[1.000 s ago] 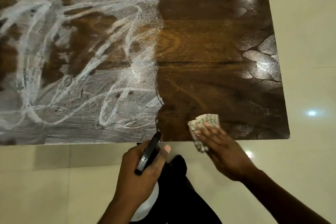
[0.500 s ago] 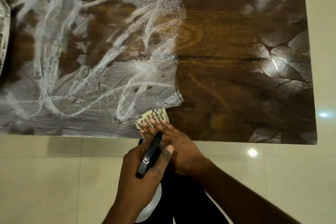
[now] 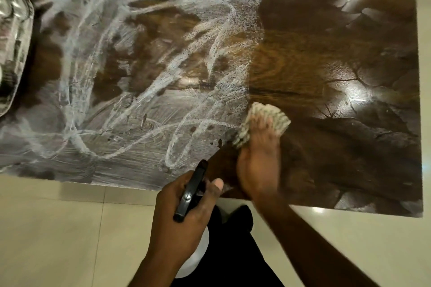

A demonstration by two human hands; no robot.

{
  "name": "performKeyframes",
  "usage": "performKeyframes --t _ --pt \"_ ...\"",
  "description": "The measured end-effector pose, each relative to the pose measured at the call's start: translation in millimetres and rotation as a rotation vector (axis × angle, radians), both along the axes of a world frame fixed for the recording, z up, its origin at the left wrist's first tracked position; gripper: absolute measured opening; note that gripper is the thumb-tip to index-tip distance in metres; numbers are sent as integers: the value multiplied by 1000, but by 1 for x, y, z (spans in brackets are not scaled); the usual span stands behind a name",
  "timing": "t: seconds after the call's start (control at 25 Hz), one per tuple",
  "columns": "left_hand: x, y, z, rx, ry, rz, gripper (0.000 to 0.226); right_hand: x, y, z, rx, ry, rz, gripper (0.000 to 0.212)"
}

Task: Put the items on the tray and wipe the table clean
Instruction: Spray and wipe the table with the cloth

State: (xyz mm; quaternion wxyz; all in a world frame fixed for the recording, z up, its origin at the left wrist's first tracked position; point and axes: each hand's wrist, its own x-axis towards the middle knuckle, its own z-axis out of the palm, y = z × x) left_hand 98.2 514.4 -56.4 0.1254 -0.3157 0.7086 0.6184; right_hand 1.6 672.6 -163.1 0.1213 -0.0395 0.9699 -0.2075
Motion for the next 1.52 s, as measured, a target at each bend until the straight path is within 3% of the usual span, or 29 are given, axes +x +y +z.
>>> performKeyframes --t 0.16,0.28,0.36,0.48,0.6,0.68,0.8,0.88,0.96,1.04,1.16,1.28,1.36,1.52 --pt "-17 -9 2 22 12 21 17 41 -28 -5 -123 -239 790 63" --pt "-30 -19 7 65 20 11 29 -23 8 -2 -68 -104 1119 63" --pt "-38 -28 9 75 9 0 32 -77 42 3 64 -115 952 68" --pt "-49 -36 11 93 9 14 31 -125 66 11 52 -60 348 71" --pt "-62 -46 9 96 23 3 33 -113 -4 9 -10 2 -126 67" --pt "-72 -52 9 68 19 8 35 -71 -58 1 -49 -8 -35 67" --pt "-86 -58 8 -2 34 -17 37 -3 -94 7 -183 -60 542 47" --pt "-95 -60 9 -27 50 -36 39 -2 -77 12 -98 57 831 36" --pt "-100 -62 10 -4 58 -38 40 -38 -44 6 -26 49 1019 46" --pt "-105 -62 11 28 50 -38 41 -93 -6 4 77 75 941 62" --pt "-112 -56 11 75 33 -25 43 -157 32 15 121 39 371 66" --pt "-123 -47 13 57 34 -31 50 -179 -6 12 22 20 -80 66" --pt "-131 -41 13 32 47 -42 53 -164 -46 7 -8 -22 -5 67" --pt "-150 -37 12 47 49 9 31 -118 -67 6 -118 -202 721 65"
